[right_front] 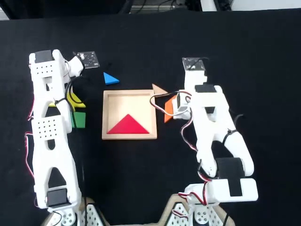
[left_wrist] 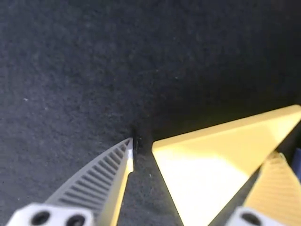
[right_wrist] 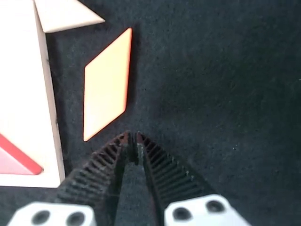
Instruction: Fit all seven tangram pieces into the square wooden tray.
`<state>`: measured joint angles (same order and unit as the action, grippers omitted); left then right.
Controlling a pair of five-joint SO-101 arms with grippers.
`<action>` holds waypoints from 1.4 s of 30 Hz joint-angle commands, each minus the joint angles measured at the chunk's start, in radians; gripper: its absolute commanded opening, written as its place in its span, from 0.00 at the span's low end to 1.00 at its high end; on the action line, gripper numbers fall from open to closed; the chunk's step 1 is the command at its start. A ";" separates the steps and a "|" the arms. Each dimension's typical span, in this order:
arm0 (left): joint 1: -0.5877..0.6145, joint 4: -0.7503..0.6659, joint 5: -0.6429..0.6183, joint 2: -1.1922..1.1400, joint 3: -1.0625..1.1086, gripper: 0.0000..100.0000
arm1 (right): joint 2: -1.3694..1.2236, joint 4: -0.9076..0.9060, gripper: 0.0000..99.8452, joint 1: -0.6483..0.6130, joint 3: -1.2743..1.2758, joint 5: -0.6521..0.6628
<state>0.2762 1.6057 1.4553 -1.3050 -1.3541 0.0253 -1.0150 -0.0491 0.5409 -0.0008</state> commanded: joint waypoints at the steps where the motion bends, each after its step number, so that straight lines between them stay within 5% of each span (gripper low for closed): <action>1: -0.018 -0.015 0.153 -0.040 -0.010 0.35 | 0.001 0.015 0.01 0.009 -0.059 0.012; 14: -0.007 0.089 0.241 -0.043 -0.019 0.03 | -0.001 0.015 0.01 0.009 -0.059 0.012; 25: -0.051 0.155 0.060 -0.043 -0.311 0.03 | -0.001 0.015 0.01 0.009 -0.059 0.014; 42: -0.193 0.158 -0.247 0.315 -0.266 0.03 | -0.001 0.032 0.01 0.014 -0.059 0.014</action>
<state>0.1289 1.7576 1.2482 -1.1040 -1.6042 0.0207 -0.9966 -0.0491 0.5409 0.0054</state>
